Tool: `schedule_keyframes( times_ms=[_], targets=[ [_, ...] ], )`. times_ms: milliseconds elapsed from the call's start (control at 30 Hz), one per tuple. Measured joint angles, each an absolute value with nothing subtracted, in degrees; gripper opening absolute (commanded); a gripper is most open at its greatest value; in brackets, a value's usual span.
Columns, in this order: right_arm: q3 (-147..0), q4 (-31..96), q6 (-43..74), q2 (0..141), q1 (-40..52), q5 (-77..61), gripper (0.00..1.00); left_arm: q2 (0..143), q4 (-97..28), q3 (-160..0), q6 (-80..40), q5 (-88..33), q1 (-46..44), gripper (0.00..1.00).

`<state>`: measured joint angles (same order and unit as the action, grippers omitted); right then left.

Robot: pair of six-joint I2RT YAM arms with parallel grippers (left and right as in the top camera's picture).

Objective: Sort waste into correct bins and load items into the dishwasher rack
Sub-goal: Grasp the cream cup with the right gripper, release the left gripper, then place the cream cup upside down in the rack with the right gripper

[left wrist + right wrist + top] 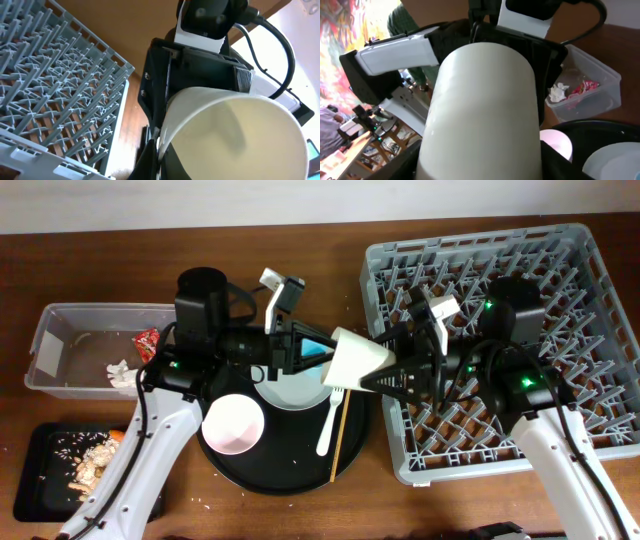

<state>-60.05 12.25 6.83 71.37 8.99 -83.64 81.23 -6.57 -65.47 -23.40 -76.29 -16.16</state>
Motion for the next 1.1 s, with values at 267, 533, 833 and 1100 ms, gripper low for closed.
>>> schedule_keyframes(
  times_ms=[267,533,833,1100],
  targets=[
    [-59.0,9.2,9.5,71.7,9.4,-83.1,0.41,81.1,-16.8,-67.0,-19.0,-75.2,-15.7,0.02],
    [-58.7,-0.1,16.2,72.3,9.5,-83.9,0.40,80.5,-20.2,-67.9,-16.4,-74.7,-15.7,0.02],
    [-59.7,-12.7,30.4,71.6,-9.5,-81.9,0.40,82.3,-28.6,-65.9,-17.5,-52.5,-17.3,0.18],
    [-60.8,10.9,24.9,71.2,-15.6,-48.2,0.38,82.3,-29.6,-65.8,-17.6,-44.8,-17.3,0.17]
  ],
)
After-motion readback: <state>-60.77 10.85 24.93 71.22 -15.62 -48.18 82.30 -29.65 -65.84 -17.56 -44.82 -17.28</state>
